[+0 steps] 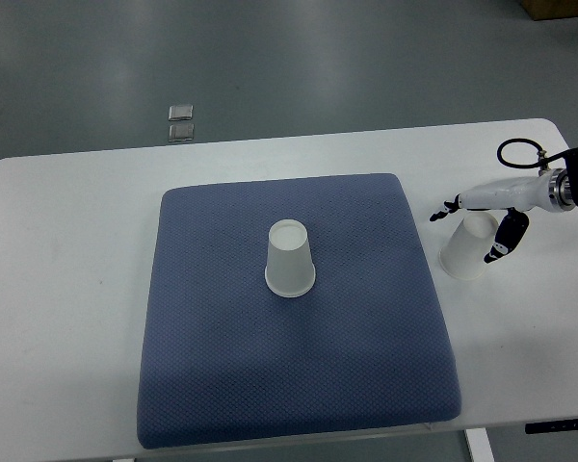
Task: Stack paper cups
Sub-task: 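Close the right hand fingers around the upside-down paper cup, then lift the held cup and carry it over the cup on the cushion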
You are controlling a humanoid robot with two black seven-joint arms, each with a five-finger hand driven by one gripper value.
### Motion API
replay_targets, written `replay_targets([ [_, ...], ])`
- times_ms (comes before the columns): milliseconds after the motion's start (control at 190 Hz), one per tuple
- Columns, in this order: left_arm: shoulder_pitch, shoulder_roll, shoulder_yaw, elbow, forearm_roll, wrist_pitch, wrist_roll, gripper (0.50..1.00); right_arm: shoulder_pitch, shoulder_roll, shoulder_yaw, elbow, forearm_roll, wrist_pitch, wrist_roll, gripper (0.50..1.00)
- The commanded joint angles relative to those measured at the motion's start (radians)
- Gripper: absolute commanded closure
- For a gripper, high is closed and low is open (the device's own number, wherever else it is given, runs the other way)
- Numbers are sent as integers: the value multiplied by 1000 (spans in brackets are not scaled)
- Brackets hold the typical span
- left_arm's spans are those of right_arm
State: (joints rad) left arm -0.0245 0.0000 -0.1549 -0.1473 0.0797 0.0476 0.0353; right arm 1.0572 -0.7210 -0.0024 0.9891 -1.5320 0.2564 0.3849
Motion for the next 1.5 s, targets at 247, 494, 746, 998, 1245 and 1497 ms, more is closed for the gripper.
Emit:
replay_targets([
  [247,0,0,0,0,0,0,0,500,-25,29,-11,-15,-16,-74,0,597],
  [494,0,0,0,0,0,0,0,500,-23,35,-13,-15,-17,-88,0,611],
  [746,0,0,0,0,0,0,0,500,-34,34,-13,-33,-56,-89,5,673],
  [998,0,0,0,0,0,0,0,500,-34,34,-13,-37,-57,-89,6,740],
  [1245,0,0,0,0,0,0,0,500,-29,32,-13,-38,-57,-88,6,826],
  [1497,0,0,0,0,0,0,0,500,-16,28,-11,-37,-56,-88,6,826],
])
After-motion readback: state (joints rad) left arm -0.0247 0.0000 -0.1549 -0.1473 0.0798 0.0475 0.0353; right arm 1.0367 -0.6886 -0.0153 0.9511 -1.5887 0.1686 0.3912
